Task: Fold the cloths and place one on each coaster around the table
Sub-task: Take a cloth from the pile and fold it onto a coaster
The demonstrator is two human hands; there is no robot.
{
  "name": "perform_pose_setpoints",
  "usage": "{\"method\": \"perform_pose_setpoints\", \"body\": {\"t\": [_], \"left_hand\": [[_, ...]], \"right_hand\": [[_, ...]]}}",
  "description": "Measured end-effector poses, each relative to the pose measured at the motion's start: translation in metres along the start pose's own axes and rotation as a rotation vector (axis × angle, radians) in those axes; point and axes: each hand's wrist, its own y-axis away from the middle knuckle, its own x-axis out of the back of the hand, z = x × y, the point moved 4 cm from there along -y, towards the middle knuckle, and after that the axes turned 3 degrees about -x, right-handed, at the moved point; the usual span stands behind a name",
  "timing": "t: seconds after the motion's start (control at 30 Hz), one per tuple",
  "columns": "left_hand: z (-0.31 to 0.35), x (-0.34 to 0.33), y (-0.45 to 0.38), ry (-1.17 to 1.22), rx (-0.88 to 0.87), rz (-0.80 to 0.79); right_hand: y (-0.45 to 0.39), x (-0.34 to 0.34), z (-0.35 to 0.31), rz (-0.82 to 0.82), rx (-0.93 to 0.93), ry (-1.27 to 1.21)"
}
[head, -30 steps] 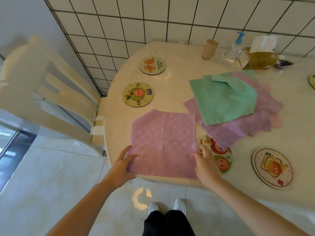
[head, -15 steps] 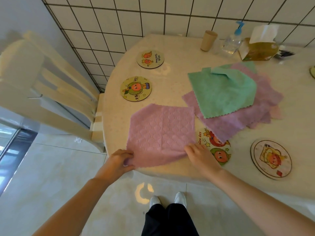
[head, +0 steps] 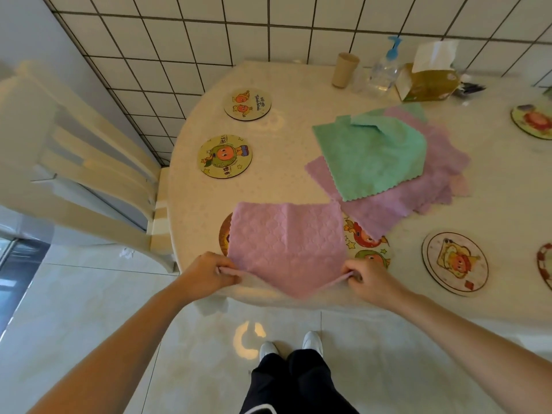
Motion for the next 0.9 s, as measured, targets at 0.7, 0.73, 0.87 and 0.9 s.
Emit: {"method": "perform_pose_setpoints", "body": {"t": [0.7,0.73,0.87,0.9], "left_hand": [[-0.004,0.045,-0.133,-0.142,0.300,0.278],[-0.004,0.045,-0.135,-0.155,0.297,0.280],[-0.004,0.048,-0.142,-0.178,0.238,0.273],[-0.003,0.049,-0.143,-0.177,0.221,0.273]], "right_hand": [[-0.140,0.072,0.024,0.240,-0.253,-0.130],[-0.142,0.073,0.025,0.232,-0.247,-0.137],[-0.149,0.070,0.024,0.175,-0.183,-0.104],[-0.150,0.070,0.025,0.169,-0.171,-0.083]]}}
